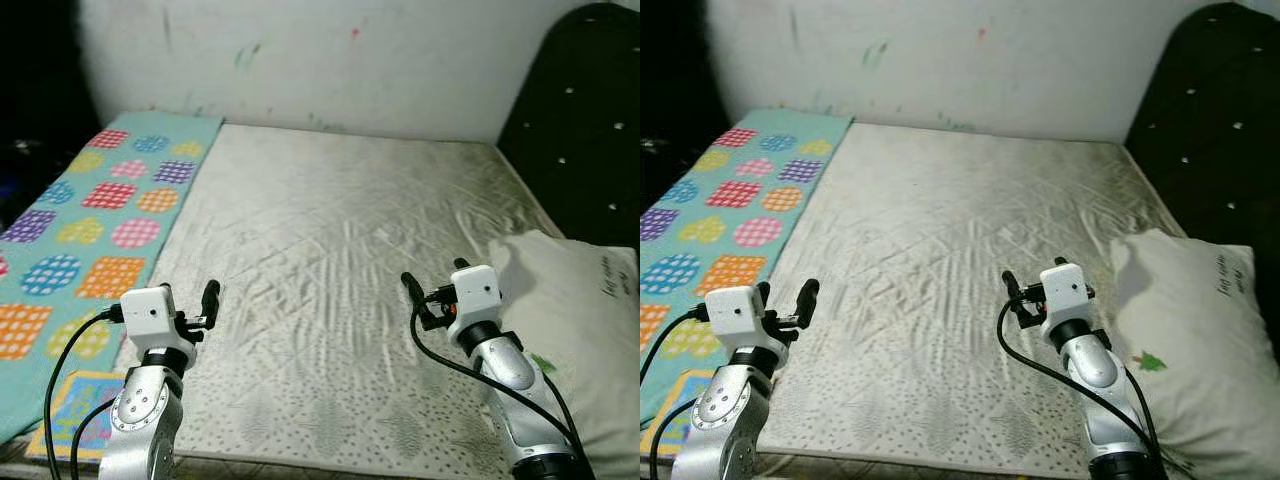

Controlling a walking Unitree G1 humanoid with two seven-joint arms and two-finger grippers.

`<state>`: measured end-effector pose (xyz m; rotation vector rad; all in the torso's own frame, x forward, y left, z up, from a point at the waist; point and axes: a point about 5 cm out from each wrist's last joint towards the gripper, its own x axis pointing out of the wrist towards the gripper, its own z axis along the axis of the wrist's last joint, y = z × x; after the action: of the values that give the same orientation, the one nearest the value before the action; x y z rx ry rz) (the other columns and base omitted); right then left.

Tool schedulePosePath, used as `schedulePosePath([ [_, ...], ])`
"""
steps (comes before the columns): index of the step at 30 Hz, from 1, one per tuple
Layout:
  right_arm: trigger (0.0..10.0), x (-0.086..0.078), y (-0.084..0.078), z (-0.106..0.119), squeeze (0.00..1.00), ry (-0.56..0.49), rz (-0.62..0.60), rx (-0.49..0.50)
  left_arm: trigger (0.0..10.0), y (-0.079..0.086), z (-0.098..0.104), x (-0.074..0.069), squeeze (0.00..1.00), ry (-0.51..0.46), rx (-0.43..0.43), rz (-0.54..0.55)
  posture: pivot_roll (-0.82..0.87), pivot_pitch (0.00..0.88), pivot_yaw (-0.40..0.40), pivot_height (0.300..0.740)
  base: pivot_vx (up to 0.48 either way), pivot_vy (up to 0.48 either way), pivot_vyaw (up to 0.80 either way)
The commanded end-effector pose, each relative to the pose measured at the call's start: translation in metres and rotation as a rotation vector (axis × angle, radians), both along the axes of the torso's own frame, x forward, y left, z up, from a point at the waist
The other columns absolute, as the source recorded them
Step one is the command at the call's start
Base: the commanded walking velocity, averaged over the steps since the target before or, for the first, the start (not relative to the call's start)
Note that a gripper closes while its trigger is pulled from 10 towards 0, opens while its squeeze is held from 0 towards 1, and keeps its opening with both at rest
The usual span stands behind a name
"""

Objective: Clean up the room

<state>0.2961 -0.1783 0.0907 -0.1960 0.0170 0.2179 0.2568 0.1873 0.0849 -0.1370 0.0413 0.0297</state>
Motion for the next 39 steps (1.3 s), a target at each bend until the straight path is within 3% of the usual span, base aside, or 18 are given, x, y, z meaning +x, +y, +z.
schedulePosePath([
  [1,10.0,0.0027,0.0009,0.0021,0.0,-0.009,0.009,-0.005,10.0,-0.0006,0.0001,0.0018,0.0,0.001,0.006,-0.007,-0.09,0.0,-0.044,0.74,0.0,0.292,0.0],
  [21,10.0,0.0004,0.0021,0.0002,0.0,-0.009,0.007,-0.009,10.0,-0.0022,0.0025,0.0018,0.0,-0.01,0.035,-0.022,-0.09,0.0,-0.038,0.74,0.0,0.072,0.0],
  [39,10.0,0.0002,0.0024,0.0003,0.0,-0.009,0.009,-0.009,10.0,-0.0029,0.0021,0.0019,0.0,-0.007,0.03,-0.025,-0.09,0.0,-0.04,0.74,0.0,-0.262,0.0],
])
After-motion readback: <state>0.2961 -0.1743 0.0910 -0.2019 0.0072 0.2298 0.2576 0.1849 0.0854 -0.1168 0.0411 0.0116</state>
